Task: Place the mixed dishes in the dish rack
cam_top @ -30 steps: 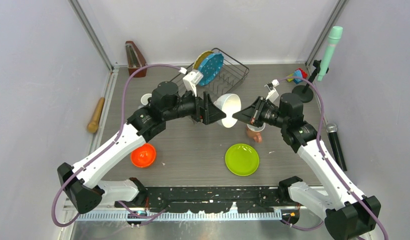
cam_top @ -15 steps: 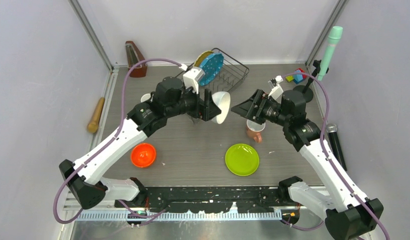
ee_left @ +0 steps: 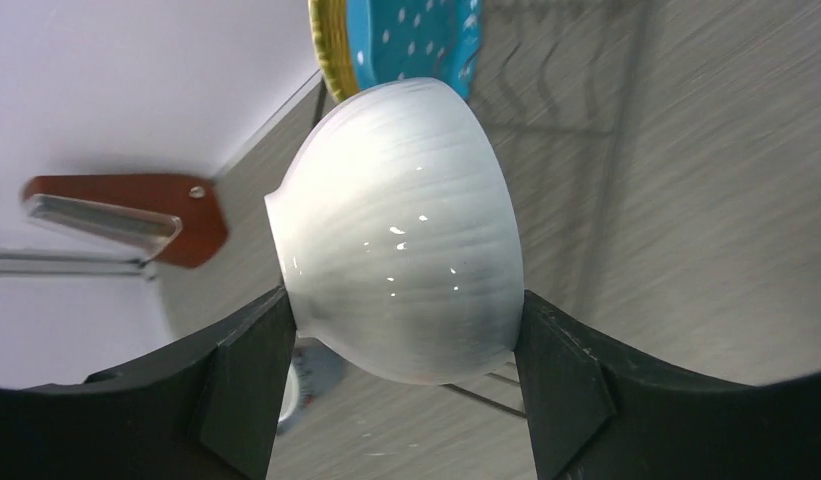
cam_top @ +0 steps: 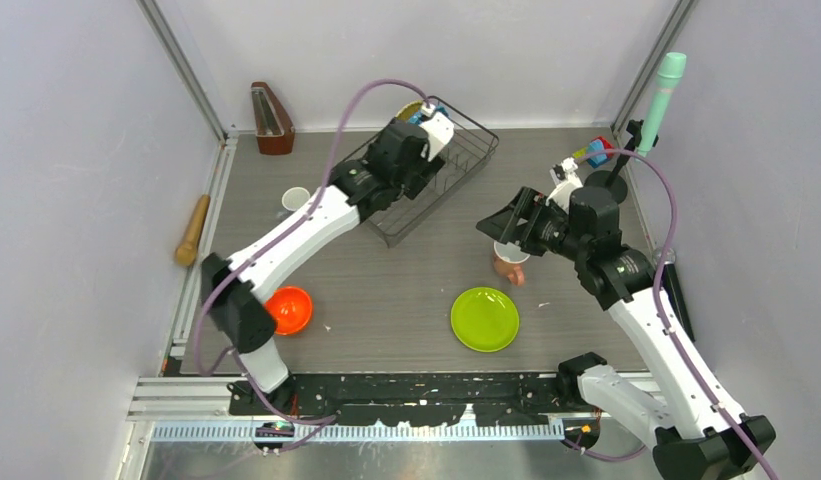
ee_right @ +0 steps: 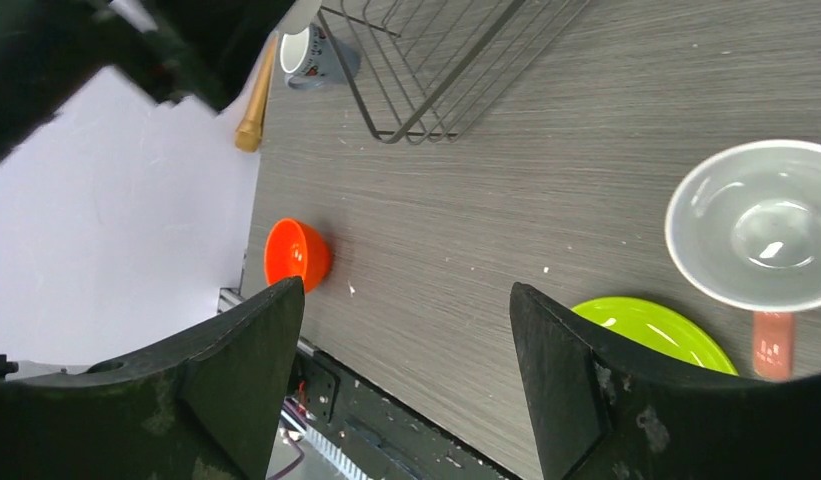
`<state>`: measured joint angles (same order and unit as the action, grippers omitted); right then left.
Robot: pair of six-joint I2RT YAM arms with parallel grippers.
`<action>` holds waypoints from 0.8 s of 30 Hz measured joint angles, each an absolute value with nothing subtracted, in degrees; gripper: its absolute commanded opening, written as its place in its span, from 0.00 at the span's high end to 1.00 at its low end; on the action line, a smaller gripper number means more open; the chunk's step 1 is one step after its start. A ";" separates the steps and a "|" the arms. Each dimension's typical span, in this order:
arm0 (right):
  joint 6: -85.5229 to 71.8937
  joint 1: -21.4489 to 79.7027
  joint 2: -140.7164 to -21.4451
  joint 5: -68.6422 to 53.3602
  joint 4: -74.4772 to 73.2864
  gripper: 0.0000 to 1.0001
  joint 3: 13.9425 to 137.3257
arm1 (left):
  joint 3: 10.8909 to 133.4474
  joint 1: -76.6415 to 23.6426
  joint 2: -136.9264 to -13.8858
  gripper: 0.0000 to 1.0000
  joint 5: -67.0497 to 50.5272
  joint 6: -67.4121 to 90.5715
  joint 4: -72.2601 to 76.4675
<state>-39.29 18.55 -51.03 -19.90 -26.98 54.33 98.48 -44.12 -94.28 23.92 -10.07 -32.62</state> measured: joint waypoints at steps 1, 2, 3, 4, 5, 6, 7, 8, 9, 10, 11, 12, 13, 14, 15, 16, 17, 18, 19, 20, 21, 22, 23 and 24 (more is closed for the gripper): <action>-38.98 18.55 -50.76 -19.31 -27.64 0.19 54.46 | 99.29 -44.12 -96.75 1.00 26.20 -12.71 -32.88; -38.57 18.55 -50.41 -18.55 -28.53 0.19 54.70 | 100.05 -44.12 -99.50 1.00 28.64 -15.27 -33.21; -38.22 18.55 -50.17 -18.02 -29.12 0.19 54.87 | 100.44 -44.12 -101.30 1.00 30.06 -16.88 -33.32; -37.78 18.55 -49.74 -17.17 -29.67 0.20 55.02 | 100.82 -44.12 -103.15 1.00 31.59 -18.59 -33.41; -37.50 18.55 -49.19 -16.14 -30.30 0.20 55.18 | 101.14 -44.12 -104.95 1.00 33.04 -20.27 -33.39; -37.32 18.55 -48.51 -15.25 -30.74 0.20 55.20 | 101.30 -44.12 -106.59 1.00 34.46 -21.91 -33.28; -37.17 18.55 -47.46 -13.98 -31.35 0.20 55.20 | 101.47 -44.12 -108.03 1.00 35.70 -23.38 -33.28; -37.10 18.55 -46.09 -12.69 -31.83 0.20 55.20 | 101.75 -44.12 -109.47 1.00 36.95 -24.75 -33.30; -36.99 18.55 -44.38 -11.42 -32.16 0.20 55.20 | 102.15 -44.12 -110.61 1.00 37.98 -25.89 -33.28; -36.91 18.55 -42.87 -10.31 -32.25 0.20 55.20 | 102.61 -44.12 -111.96 1.00 39.16 -26.96 -33.06; -36.75 18.55 -41.01 -9.13 -32.23 0.20 55.20 | 103.13 -44.12 -113.19 1.00 40.16 -27.97 -32.88; -36.56 18.55 -39.38 -7.97 -32.21 0.20 55.20 | 103.46 -44.12 -114.21 1.00 41.12 -28.99 -32.58; -36.38 18.55 -38.00 -6.96 -32.25 0.20 55.20 | 103.63 -44.12 -115.00 1.00 41.78 -29.54 -32.32; -36.25 18.52 -36.93 -6.26 -32.29 0.20 55.22 | 103.81 -44.12 -116.22 1.00 42.83 -30.50 -31.66; -36.05 18.55 -35.88 -5.56 -32.29 0.20 55.33 | 103.81 -44.12 -116.51 1.00 43.00 -30.63 -31.53; -35.92 18.52 -35.44 -5.04 -32.29 0.20 55.44 | 103.81 -43.99 -117.14 1.00 43.27 -30.92 -31.20; -35.81 18.55 -35.38 -4.60 -32.34 0.20 55.53 | 103.81 -43.77 -117.75 1.00 43.55 -31.20 -30.76; -35.77 18.52 -35.48 -4.32 -32.45 0.20 55.53 | 103.81 -43.62 -118.30 1.00 43.66 -31.53 -30.24; -35.70 18.52 -35.70 -4.03 -32.84 0.20 55.53 | 103.81 -43.42 -118.89 1.00 43.86 -31.79 -29.65; -35.66 18.55 -36.01 -3.81 -33.28 0.20 55.51 | 103.81 -43.22 -119.52 1.00 43.99 -31.97 -29.26; -35.62 18.52 -36.18 -3.57 -33.71 0.20 55.51 | 103.81 -42.94 -120.16 1.00 44.21 -32.05 -29.17; -35.62 18.55 -36.29 -3.44 -34.00 0.20 55.51 | 103.81 -42.70 -120.60 1.00 44.38 -32.05 -29.17; -35.62 18.52 -36.36 -3.38 -34.37 0.20 55.51 | 103.81 -42.26 -121.32 1.00 44.58 -32.12 -29.23; -35.59 18.52 -36.36 -3.25 -34.57 0.20 55.51 | 103.81 -41.87 -121.82 1.00 44.60 -32.10 -29.08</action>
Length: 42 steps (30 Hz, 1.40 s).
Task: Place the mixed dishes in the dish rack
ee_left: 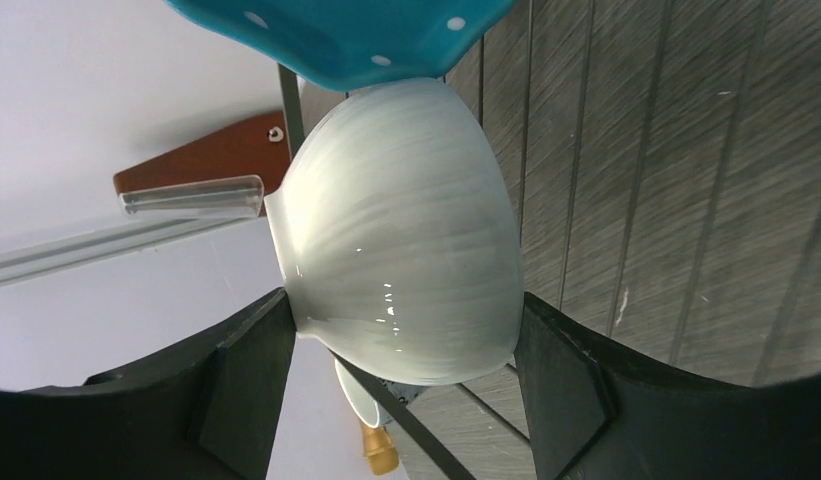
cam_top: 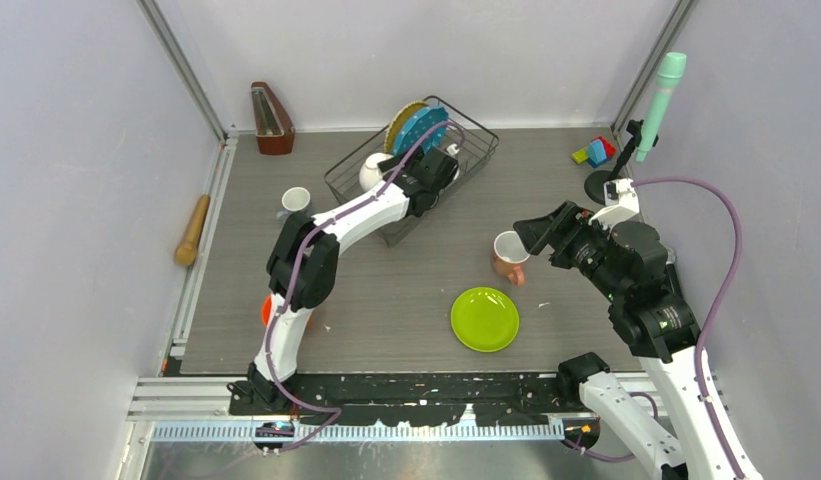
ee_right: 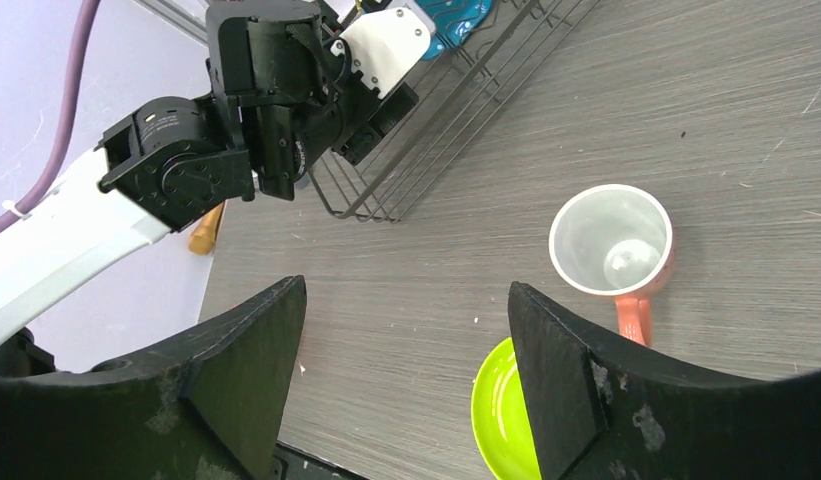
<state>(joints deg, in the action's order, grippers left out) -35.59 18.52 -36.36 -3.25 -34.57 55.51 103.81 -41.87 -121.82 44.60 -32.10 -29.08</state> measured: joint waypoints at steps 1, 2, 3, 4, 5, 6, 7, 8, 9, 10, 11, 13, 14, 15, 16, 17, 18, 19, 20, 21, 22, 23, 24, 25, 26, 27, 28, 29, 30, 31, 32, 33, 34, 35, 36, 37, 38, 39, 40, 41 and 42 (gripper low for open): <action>-35.55 18.55 -36.36 -3.11 -34.76 0.20 55.51 | 103.81 -41.39 -122.34 1.00 44.73 -32.08 -29.15; -35.53 18.55 -36.36 -3.03 -34.85 0.20 55.51 | 103.85 -41.04 -122.74 1.00 44.82 -32.05 -29.17; -35.48 18.52 -36.38 -2.96 -34.96 0.20 55.51 | 104.18 -40.42 -123.48 1.00 45.10 -31.97 -29.50; -35.44 18.55 -36.38 -2.87 -35.00 0.20 55.51 | 104.38 -40.12 -123.98 1.00 45.34 -31.88 -29.63; -35.42 18.55 -36.40 -2.85 -35.05 0.20 55.51 | 104.71 -39.77 -124.49 1.00 45.52 -31.68 -29.91; -35.44 18.55 -36.42 -2.83 -35.05 0.20 55.51 | 104.84 -39.35 -124.88 1.00 45.60 -31.33 -30.17; -35.44 18.55 -36.45 -2.83 -35.05 0.20 55.51 | 104.86 -39.05 -125.08 1.00 45.63 -30.79 -30.55; -35.44 18.52 -36.53 -2.85 -35.03 0.20 55.51 | 104.86 -38.50 -125.19 1.00 45.60 -30.04 -31.27; -35.44 18.52 -36.67 -2.85 -35.03 0.20 55.51 | 104.88 -38.20 -125.23 1.00 45.60 -29.50 -31.86; -35.44 18.52 -36.80 -2.85 -35.00 0.20 55.51 | 104.92 -37.74 -125.23 1.00 45.54 -28.69 -32.51; -35.44 18.55 -36.95 -2.85 -35.03 0.20 55.51 | 105.10 -37.28 -125.25 1.00 45.41 -27.88 -33.45; -35.44 18.55 -37.17 -2.85 -35.00 0.20 55.51 | 105.86 -36.56 -125.43 0.98 45.39 -26.44 -35.29; -35.44 18.52 -37.30 -2.85 -35.03 0.20 55.48 | 106.21 -36.32 -125.49 0.86 45.30 -25.85 -35.92; -35.44 18.52 -37.34 -2.85 -35.00 0.20 55.48 | 106.78 -36.14 -125.58 0.65 44.93 -25.30 -36.67; -35.44 18.55 -37.39 -2.85 -34.94 0.20 55.48 | 107.44 -35.97 -125.71 0.52 44.60 -24.49 -37.52; -35.46 18.55 -37.41 -2.85 -34.89 0.20 55.48 | 108.29 -35.94 -125.97 0.45 44.18 -23.92 -38.52; -35.46 18.55 -37.47 -2.85 -34.87 0.20 55.48 | 109.47 -35.88 -126.39 0.40 43.46 -22.87 -39.90; -35.48 18.55 -37.52 -2.87 -34.81 0.20 55.48 | 110.67 -35.88 -126.93 0.31 42.54 -22.17 -41.21; -35.48 18.55 -37.56 -2.90 -34.76 0.20 55.48 | 112.14 -35.86 -127.72 0.25 41.69 -21.15 -42.68; -35.51 18.55 -37.65 -2.90 -34.76 0.20 55.48 | 113.60 -35.86 -128.64 0.21 40.88 -20.34 -44.18; -35.53 18.55 -37.78 -2.94 -34.76 0.20 55.48 | 114.93 -35.81 -129.60 0.17 40.07 -19.66 -45.58; -35.57 18.55 -37.89 -2.94 -34.74 0.20 55.48 | 115.81 -35.81 -130.30 0.15 39.38 -19.20 -46.74; -35.64 18.55 -38.00 -2.92 -34.76 0.20 55.48 | 116.77 -35.75 -131.09 0.12 38.76 -18.63 -48.38; -35.66 18.52 -38.15 -2.94 -34.76 0.20 55.48 | 117.38 -35.68 -131.63 0.09 38.11 -18.31 -49.80; -35.66 18.55 -38.20 -2.96 -34.76 0.20 55.48 | 117.75 -35.68 -131.92 0.06 37.43 -17.96 -51.07; -35.68 18.55 -38.26 -2.94 -34.76 0.20 55.48 | 118.02 -35.70 -132.18 0.02 36.75 -17.69 -52.36; -35.68 18.55 -38.26 -2.96 -34.76 0.20 55.48 | 118.15 -35.70 -132.35 0.01 36.21 -17.34 -53.41; -35.70 18.55 -38.26 -2.96 -34.76 0.20 55.48 | 118.30 -35.66 -132.51 0.00 35.81 -17.10 -54.30; -35.73 18.55 -38.24 -2.98 -34.76 0.20 55.48 | 118.52 -35.57 -132.70 0.00 35.42 -16.82 -55.31; -35.73 18.55 -38.24 -3.03 -34.74 0.20 55.48 | 118.85 -35.48 -132.88 0.00 35.22 -16.67 -56.23; -35.77 18.55 -38.26 -3.05 -34.76 0.20 55.48 | 119.09 -35.42 -132.97 0.00 34.87 -16.47 -56.95; -35.86 18.55 -38.26 -3.05 -34.76 0.20 55.48 | 119.22 -35.33 -132.97 0.00 34.54 -16.29 -57.47; -35.88 18.55 -38.26 -3.07 -34.76 0.20 55.48 | 119.70 -35.27 -132.97 0.00 33.76 -15.70 -58.33; -35.90 18.55 -38.26 -3.07 -34.76 0.20 55.48 | 120.05 -35.20 -132.97 0.00 32.97 -15.35 -58.63; -35.92 18.55 -38.26 -3.07 -34.74 0.20 55.48 | 120.42 -35.18 -132.94 0.00 31.90 -14.98 -58.83; -35.92 18.52 -38.26 -3.07 -34.76 0.20 55.48 | 120.81 -35.11 -132.86 0.00 30.74 -14.59 -59.00; -35.92 18.52 -38.26 -3.09 -34.76 0.20 55.48 | 120.97 -35.11 -132.70 0.00 29.91 -14.09 -59.00; -35.94 18.52 -38.26 -3.09 -34.76 0.21 55.48 | 120.99 -35.11 -132.42 0.00 29.08 -13.74 -59.02; -35.94 18.52 -38.26 -3.09 -34.76 0.21 55.48 | 121.05 -35.11 -132.05 0.00 28.45 -13.37 -59.27; -35.94 18.52 -38.26 -3.09 -34.76 0.21 55.48 | 121.25 -35.11 -131.63 0.00 27.94 -12.84 -59.55; -35.97 18.52 -38.26 -3.11 -34.76 0.21 55.48 | 121.56 -35.11 -131.07 0.00 27.29 -12.29 -59.77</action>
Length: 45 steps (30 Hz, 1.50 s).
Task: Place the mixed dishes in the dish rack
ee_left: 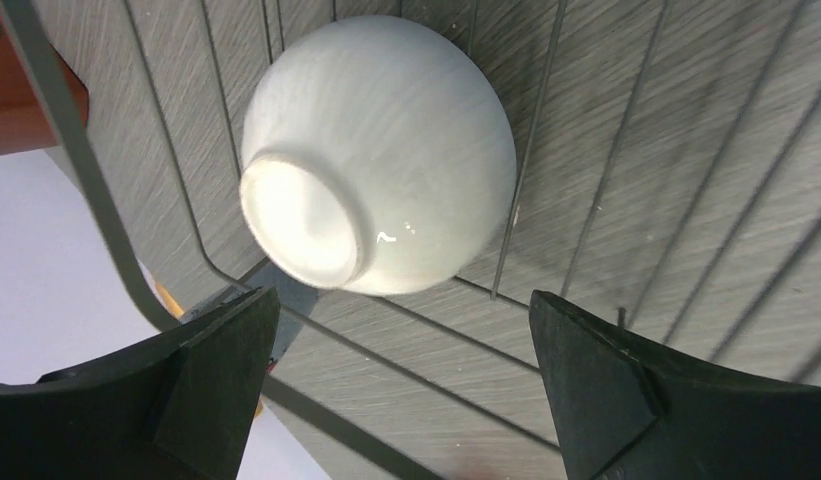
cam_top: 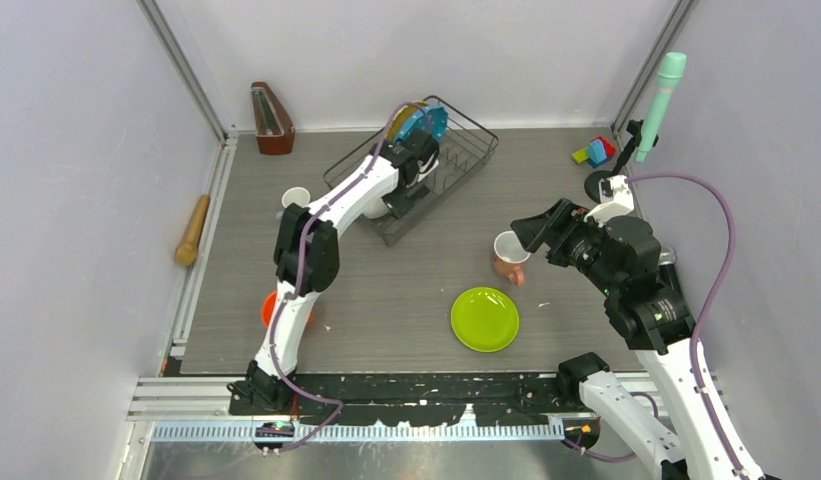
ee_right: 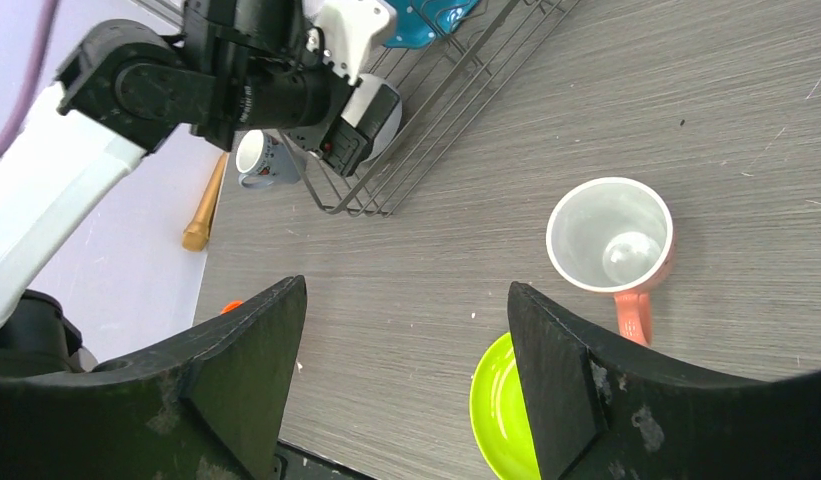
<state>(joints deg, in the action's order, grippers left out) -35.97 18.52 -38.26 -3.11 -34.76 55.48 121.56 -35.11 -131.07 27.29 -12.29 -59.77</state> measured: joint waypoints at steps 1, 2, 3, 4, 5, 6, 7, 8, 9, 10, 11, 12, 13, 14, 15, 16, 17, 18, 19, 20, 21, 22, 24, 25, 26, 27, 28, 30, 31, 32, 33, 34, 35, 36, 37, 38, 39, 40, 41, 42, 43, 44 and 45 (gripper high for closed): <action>-35.97 18.55 -38.26 -3.11 -34.76 0.21 55.48 | 121.78 -35.09 -130.34 0.00 26.72 -11.84 -59.81; -35.99 18.55 -38.26 -3.11 -34.76 0.21 55.48 | 121.80 -35.05 -129.56 0.00 26.11 -11.27 -59.75; -36.01 18.55 -38.26 -3.14 -34.76 0.21 55.48 | 121.73 -34.87 -128.42 0.00 25.02 -10.61 -59.68; -36.03 18.55 -38.26 -3.14 -34.76 0.21 55.48 | 121.12 -34.76 -126.67 0.00 23.73 -9.85 -58.96; -36.07 18.55 -38.26 -3.11 -34.76 0.21 55.48 | 120.01 -34.70 -124.60 0.00 22.65 -9.06 -58.02; -36.07 18.52 -38.26 -3.11 -34.76 0.21 55.48 | 119.04 -34.61 -122.76 0.01 21.89 -8.58 -57.52; -36.10 18.55 -38.26 -3.11 -34.76 0.21 55.48 | 117.58 -34.41 -120.27 0.04 20.99 -7.57 -56.53; -36.10 18.55 -38.26 -3.11 -34.76 0.21 55.48 | 116.49 -34.20 -118.08 0.11 20.38 -6.66 -55.96; -36.10 18.55 -38.26 -3.11 -34.76 0.21 55.48 | 115.33 -33.76 -115.59 0.15 19.59 -5.28 -55.31; -36.10 18.55 -38.26 -3.11 -34.76 0.21 55.48 | 114.32 -33.10 -113.19 0.17 18.68 -3.51 -54.65; -36.10 18.55 -38.26 -3.11 -34.76 0.21 55.48 | 113.32 -32.05 -110.76 0.18 17.61 -1.56 -54.00; -36.10 18.55 -38.26 -3.11 -34.76 0.21 55.48 | 112.20 -30.70 -108.40 0.21 16.38 0.25 -53.21; -36.10 18.55 -38.24 -3.09 -34.74 0.21 55.48 | 110.63 -28.82 -105.75 0.24 14.98 2.52 -52.27; -36.10 18.55 -38.24 -3.09 -34.74 0.21 55.46 | 108.97 -27.05 -103.53 0.27 13.78 4.36 -51.20; -36.10 18.55 -38.24 -3.09 -34.70 0.21 55.40 | 106.50 -24.53 -100.62 0.30 12.45 6.68 -50.24; -36.10 18.55 -38.24 -3.11 -34.70 0.21 55.35 | 104.12 -22.15 -97.93 0.31 11.62 8.93 -49.47; -36.10 18.52 -38.24 -3.14 -34.68 0.21 55.31 | 101.23 -19.64 -94.85 0.30 11.31 11.84 -48.84; -36.10 18.52 -38.24 -3.27 -34.68 0.21 55.29 | 98.50 -17.21 -91.94 0.30 11.62 14.76 -48.64; -36.10 18.52 -38.24 -3.38 -34.63 0.21 55.29 | 95.92 -15.18 -89.17 0.30 12.14 17.34 -48.95; -36.10 18.52 -38.24 -3.57 -34.54 0.21 55.29 | 94.04 -14.11 -86.98 0.30 12.69 19.64 -49.52; -36.10 18.55 -38.26 -3.86 -34.44 0.21 55.29 | 91.59 -13.45 -84.12 0.30 13.54 22.83 -50.39; -36.10 18.55 -38.28 -4.10 -34.33 0.21 55.29 | 89.52 -13.47 -81.65 0.30 14.02 25.30 -51.42; -36.12 18.55 -38.44 -4.58 -34.33 0.21 55.29 | 86.46 -14.17 -77.69 0.29 14.92 29.47 -54.26; -36.12 18.55 -38.70 -4.86 -34.33 0.21 55.29 | 84.99 -14.50 -75.72 0.29 15.55 31.64 -56.38; -36.16 18.55 -39.09 -5.26 -34.35 0.21 55.29 | 83.83 -14.83 -74.13 0.28 16.12 33.82 -58.78; -36.18 18.55 -39.53 -5.63 -34.35 0.21 55.29 | 82.81 -15.00 -72.77 0.28 16.60 35.88 -61.12; -36.21 18.52 -39.94 -5.98 -34.35 0.21 55.27 | 81.78 -14.98 -71.61 0.28 16.91 37.56 -63.35; -36.25 18.55 -40.42 -6.42 -34.30 0.21 55.05 | 79.35 -14.94 -69.71 0.28 16.71 40.51 -67.13; -36.29 18.55 -40.58 -6.63 -34.30 0.21 54.76 | 77.93 -14.92 -68.90 0.28 16.36 41.76 -68.79; -36.32 18.55 -40.77 -6.79 -34.30 0.21 54.37 | 75.24 -14.90 -67.46 0.29 15.20 43.44 -69.84; -36.34 18.55 -40.91 -6.83 -34.33 0.21 54.13 | 73.12 -14.90 -66.39 0.30 14.41 44.58 -70.54; -36.40 18.55 -41.01 -7.01 -34.24 0.21 53.76 | 69.97 -14.90 -64.82 0.31 13.47 45.95 -70.87; -36.60 18.52 -41.12 -7.22 -34.17 0.21 53.39 | 66.52 -14.90 -63.05 0.32 12.58 47.31 -71.09; -36.80 18.55 -41.15 -7.49 -34.04 0.21 53.08 | 63.24 -14.92 -61.34 0.33 11.88 48.56 -71.07; -37.04 18.55 -41.12 -7.68 -33.78 0.21 52.77 | 60.34 -14.92 -59.90 0.34 11.25 49.76 -71.02; -37.41 18.52 -41.12 -8.01 -33.47 0.21 52.47 | 58.24 -14.92 -58.92 0.35 10.79 50.85 -70.96; -37.65 18.52 -41.12 -8.27 -33.28 0.21 52.27 | 56.07 -14.92 -58.08 0.36 10.35 52.10 -70.57; -37.85 18.52 -41.12 -8.49 -33.01 0.21 52.14 | 54.30 -14.92 -57.74 0.36 9.93 53.01 -69.89; -37.89 18.55 -41.12 -8.75 -32.95 0.21 52.12 | 52.77 -14.92 -57.74 0.37 9.52 54.00 -69.01; -38.00 18.55 -41.12 -8.95 -32.84 0.21 52.12 | 51.20 -14.92 -57.95 0.38 9.02 55.11 -67.57; -38.06 18.52 -41.12 -9.13 -32.73 0.21 52.12 | 49.98 -14.92 -58.22 0.39 8.62 55.70 -66.26; -38.06 18.55 -41.10 -9.23 -32.71 0.21 52.12 | 48.80 -14.92 -58.59 0.39 8.10 56.58 -64.95; -38.09 18.55 -41.08 -9.32 -32.71 0.21 52.12 | 47.20 -14.92 -59.20 0.39 7.42 57.23 -62.94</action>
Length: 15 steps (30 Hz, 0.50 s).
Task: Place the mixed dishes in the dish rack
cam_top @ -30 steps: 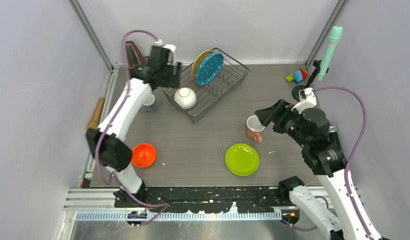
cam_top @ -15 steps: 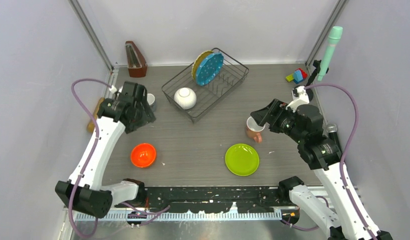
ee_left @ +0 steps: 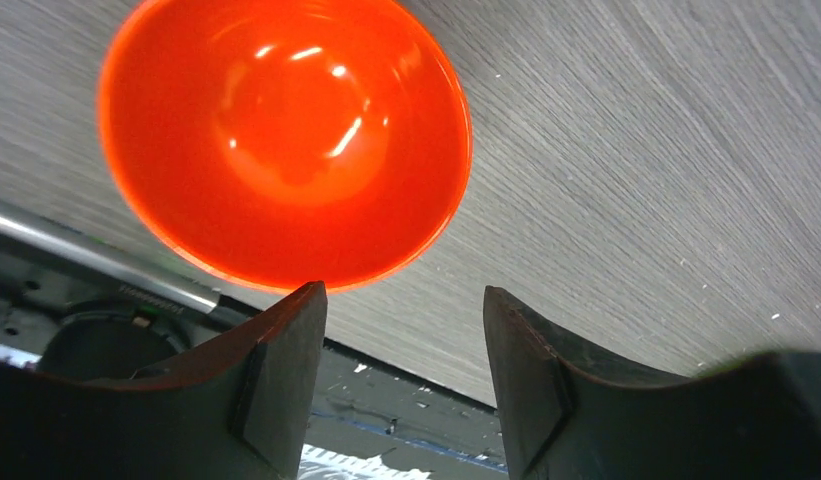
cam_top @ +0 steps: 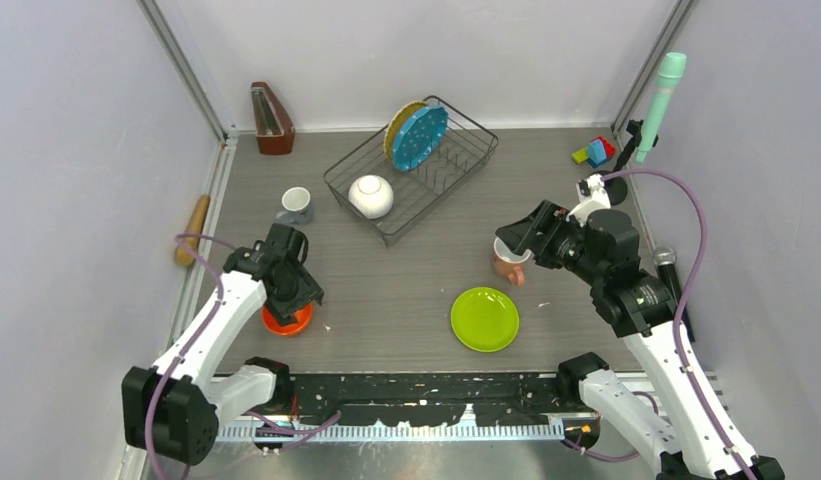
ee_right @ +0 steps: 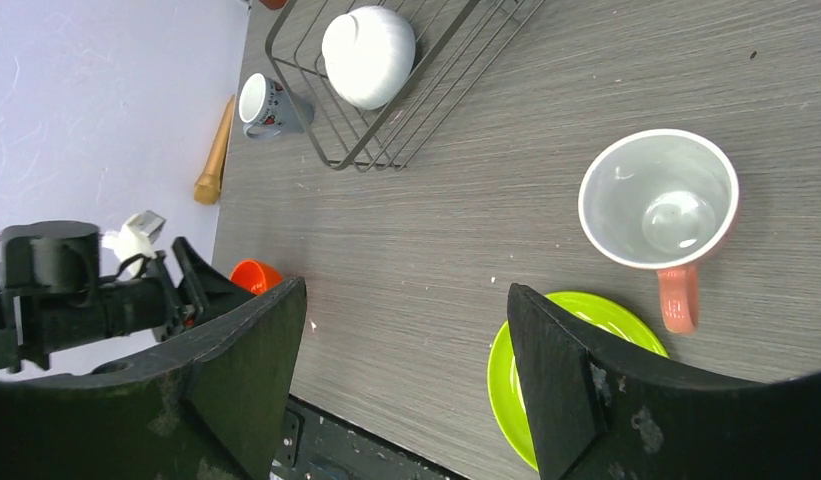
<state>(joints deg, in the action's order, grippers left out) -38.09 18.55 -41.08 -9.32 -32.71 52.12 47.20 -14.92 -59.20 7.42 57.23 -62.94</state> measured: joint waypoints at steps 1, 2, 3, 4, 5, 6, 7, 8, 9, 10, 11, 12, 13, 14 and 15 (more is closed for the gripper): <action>-38.06 18.55 -41.04 -9.34 -32.71 0.21 52.12 | 46.24 -14.92 -59.83 0.40 7.07 57.84 -61.71; -38.09 18.55 -40.86 -9.34 -32.71 0.21 52.12 | 45.17 -14.92 -60.90 0.40 6.55 58.43 -60.14; -38.06 18.52 -40.71 -9.34 -32.75 0.21 52.12 | 44.58 -14.92 -61.76 0.42 6.28 58.76 -59.09; -38.06 18.55 -40.47 -9.34 -32.77 0.21 52.12 | 44.10 -14.92 -62.87 0.44 6.17 59.24 -57.95; -38.06 18.55 -40.18 -9.34 -32.82 0.21 52.12 | 43.83 -14.92 -63.99 0.46 6.15 59.55 -56.88; -38.06 18.52 -39.94 -9.34 -32.84 0.21 52.12 | 43.77 -14.92 -65.08 0.51 6.15 59.70 -56.01; -38.06 18.52 -39.68 -9.34 -32.84 0.21 52.12 | 43.77 -14.92 -66.24 0.54 6.22 59.70 -55.09; -38.06 18.52 -39.53 -9.34 -32.84 0.21 52.12 | 43.77 -14.92 -67.00 0.58 6.24 59.83 -54.48; -38.06 18.55 -39.33 -9.32 -32.86 0.21 52.12 | 43.77 -14.92 -67.77 0.63 6.42 59.86 -53.84; -38.06 18.52 -39.22 -9.32 -32.86 0.21 52.12 | 43.77 -14.92 -68.29 0.65 6.52 59.83 -53.30; -38.06 18.55 -39.24 -9.32 -32.86 0.21 52.12 | 43.77 -14.92 -68.64 0.65 6.68 59.83 -52.88; -38.06 18.55 -39.24 -9.32 -32.88 0.21 52.12 | 43.77 -14.92 -68.77 0.63 6.81 59.86 -52.58; -38.06 18.55 -39.24 -9.32 -32.86 0.21 52.12 | 43.77 -14.92 -68.84 0.61 6.90 59.81 -52.14; -38.06 18.55 -39.29 -9.32 -32.88 0.21 52.12 | 43.77 -14.92 -68.86 0.63 7.03 59.81 -51.68; -38.06 18.52 -39.42 -9.34 -32.88 0.21 52.12 | 43.77 -14.92 -68.88 0.73 7.09 59.79 -51.22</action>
